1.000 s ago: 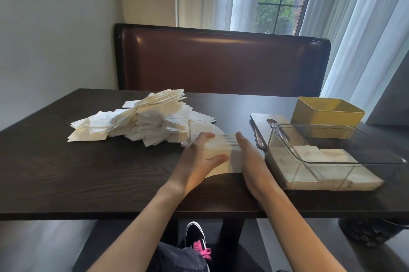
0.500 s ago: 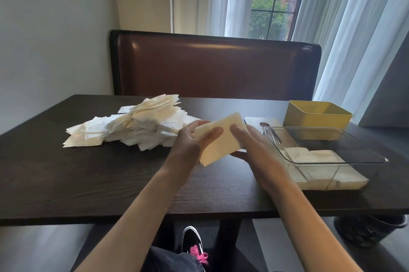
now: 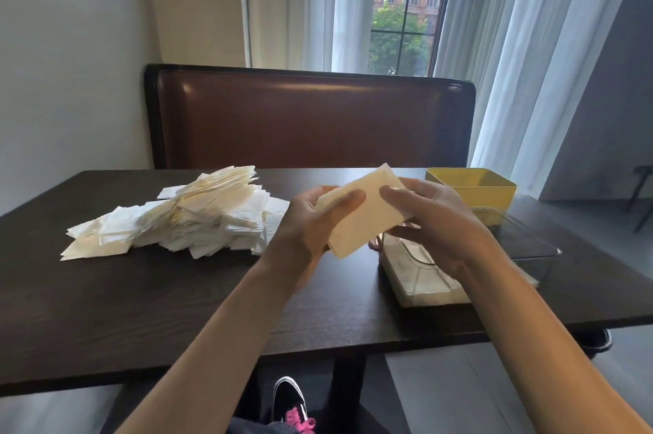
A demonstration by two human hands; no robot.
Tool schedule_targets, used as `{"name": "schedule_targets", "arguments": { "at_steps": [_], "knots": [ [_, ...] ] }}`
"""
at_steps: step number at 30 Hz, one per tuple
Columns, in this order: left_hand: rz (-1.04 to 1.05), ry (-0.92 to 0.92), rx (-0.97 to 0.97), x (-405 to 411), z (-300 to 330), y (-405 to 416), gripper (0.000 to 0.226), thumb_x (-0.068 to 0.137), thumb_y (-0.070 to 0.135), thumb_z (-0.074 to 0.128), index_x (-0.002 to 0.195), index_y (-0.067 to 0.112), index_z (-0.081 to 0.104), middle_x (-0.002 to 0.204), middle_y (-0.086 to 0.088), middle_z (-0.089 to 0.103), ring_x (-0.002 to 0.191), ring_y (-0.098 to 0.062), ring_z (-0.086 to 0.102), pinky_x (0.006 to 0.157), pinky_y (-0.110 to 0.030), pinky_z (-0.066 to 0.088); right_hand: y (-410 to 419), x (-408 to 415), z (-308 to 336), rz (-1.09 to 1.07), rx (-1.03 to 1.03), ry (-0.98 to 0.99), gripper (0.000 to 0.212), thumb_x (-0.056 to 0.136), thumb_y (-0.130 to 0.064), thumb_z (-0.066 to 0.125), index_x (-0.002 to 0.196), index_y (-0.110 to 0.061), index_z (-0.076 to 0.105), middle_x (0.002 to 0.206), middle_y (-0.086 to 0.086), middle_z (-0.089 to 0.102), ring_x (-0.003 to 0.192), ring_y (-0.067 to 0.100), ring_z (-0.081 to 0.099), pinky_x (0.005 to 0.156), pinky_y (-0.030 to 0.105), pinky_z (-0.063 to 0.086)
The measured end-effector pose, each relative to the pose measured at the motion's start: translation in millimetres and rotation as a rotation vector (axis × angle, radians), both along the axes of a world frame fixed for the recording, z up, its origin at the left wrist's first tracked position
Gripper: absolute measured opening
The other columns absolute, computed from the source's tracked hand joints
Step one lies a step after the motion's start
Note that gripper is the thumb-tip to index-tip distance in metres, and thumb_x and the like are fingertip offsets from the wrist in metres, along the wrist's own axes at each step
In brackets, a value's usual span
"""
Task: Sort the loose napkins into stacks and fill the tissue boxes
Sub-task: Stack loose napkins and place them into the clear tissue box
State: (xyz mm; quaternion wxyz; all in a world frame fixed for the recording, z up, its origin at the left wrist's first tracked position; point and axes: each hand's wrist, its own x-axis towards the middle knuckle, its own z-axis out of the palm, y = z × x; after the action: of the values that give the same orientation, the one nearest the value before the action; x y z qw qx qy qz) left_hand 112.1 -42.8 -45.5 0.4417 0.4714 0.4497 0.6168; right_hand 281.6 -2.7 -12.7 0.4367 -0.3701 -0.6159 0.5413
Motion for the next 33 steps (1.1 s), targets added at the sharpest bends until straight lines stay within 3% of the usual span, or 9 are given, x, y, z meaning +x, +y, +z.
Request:
{"name": "schedule_targets", "arguments": {
  "at_steps": [3,8,12,17,20,24,27,29,33],
  "knots": [
    [-0.127,0.076,-0.049,7.2,6.0,4.1,0.058,0.073,0.036,0.075,0.122,0.007,0.064,0.104,-0.015,0.074,0.088,-0.023,0.070,0.066,-0.031,0.056,7.7,12.1,9.3,-0.080,0.060,-0.045,0.033,0.088,-0.019,0.072,0.120,-0.015,0.064,0.102,0.009,0.070,0.083,0.014,0.069,0.072,0.027,0.059],
    [-0.277,0.233,-0.082,21.4,19.6,14.0,0.061,0.074,0.034,0.073,0.130,0.013,0.061,0.119,-0.014,0.071,0.107,-0.029,0.069,0.084,-0.038,0.059,17.8,28.9,22.7,-0.067,0.007,-0.023,0.044,0.087,-0.012,0.072,0.128,-0.016,0.057,0.098,0.004,0.067,0.081,0.013,0.067,0.065,0.024,0.059],
    [-0.166,0.185,-0.056,34.7,22.2,28.1,0.040,0.090,0.027,0.071,0.128,0.022,0.060,0.114,-0.016,0.071,0.100,-0.033,0.071,0.090,-0.054,0.056,27.1,39.8,23.7,-0.110,-0.059,0.024,0.031,0.091,-0.019,0.069,0.120,-0.011,0.061,0.099,0.008,0.069,0.085,0.019,0.069,0.060,0.022,0.057],
    [-0.013,0.239,-0.021,62.2,21.6,46.8,0.030,0.100,0.029,0.059,0.129,0.024,0.053,0.109,-0.010,0.068,0.096,-0.025,0.070,0.076,-0.043,0.063,37.4,44.7,19.8,0.009,-0.213,-0.031,0.027,0.097,-0.031,0.061,0.113,-0.009,0.063,0.111,0.017,0.070,0.100,0.031,0.070,0.097,0.049,0.051],
    [-0.010,0.317,-0.046,70.4,20.9,52.1,0.027,0.104,0.039,0.049,0.125,0.023,0.052,0.104,-0.006,0.066,0.086,-0.019,0.066,0.061,-0.030,0.055,48.3,50.8,17.3,0.008,-0.257,-0.048,0.012,0.098,-0.021,0.059,0.106,-0.012,0.061,0.100,0.010,0.068,0.091,0.025,0.068,0.093,0.043,0.054],
    [0.090,0.393,-0.082,61.0,15.5,54.3,0.032,0.106,0.046,0.036,0.116,0.020,0.051,0.094,-0.004,0.063,0.079,-0.015,0.060,0.066,-0.030,0.049,77.1,68.6,13.2,-0.054,-0.287,-0.232,0.027,0.097,-0.021,0.061,0.120,-0.008,0.054,0.103,0.012,0.065,0.095,0.027,0.067,0.068,0.038,0.059],
    [0.169,0.312,-0.139,55.1,10.2,52.5,0.035,0.107,0.043,0.035,0.115,0.014,0.052,0.098,-0.006,0.061,0.076,-0.014,0.058,0.055,-0.024,0.049,96.1,79.7,0.1,0.010,-0.337,-0.437,0.035,0.097,-0.021,0.059,0.127,-0.005,0.053,0.106,0.012,0.068,0.087,0.024,0.070,0.061,0.033,0.057],
    [0.149,0.236,-0.177,56.3,7.2,50.5,0.035,0.107,0.041,0.035,0.115,0.012,0.053,0.099,-0.008,0.059,0.074,-0.016,0.059,0.050,-0.023,0.050,100.8,79.3,-9.0,0.096,-0.402,-0.522,0.037,0.098,-0.021,0.058,0.130,-0.004,0.052,0.105,0.012,0.068,0.083,0.023,0.071,0.067,0.035,0.057],
    [0.132,0.264,-0.196,59.9,-0.6,51.0,0.037,0.108,0.042,0.034,0.122,0.014,0.053,0.112,-0.009,0.060,0.095,-0.023,0.064,0.070,-0.033,0.056,104.3,63.8,-14.9,0.218,-0.364,-0.710,0.037,0.100,-0.026,0.055,0.128,-0.003,0.054,0.114,0.017,0.066,0.103,0.029,0.065,0.099,0.043,0.049]
  ]
}}
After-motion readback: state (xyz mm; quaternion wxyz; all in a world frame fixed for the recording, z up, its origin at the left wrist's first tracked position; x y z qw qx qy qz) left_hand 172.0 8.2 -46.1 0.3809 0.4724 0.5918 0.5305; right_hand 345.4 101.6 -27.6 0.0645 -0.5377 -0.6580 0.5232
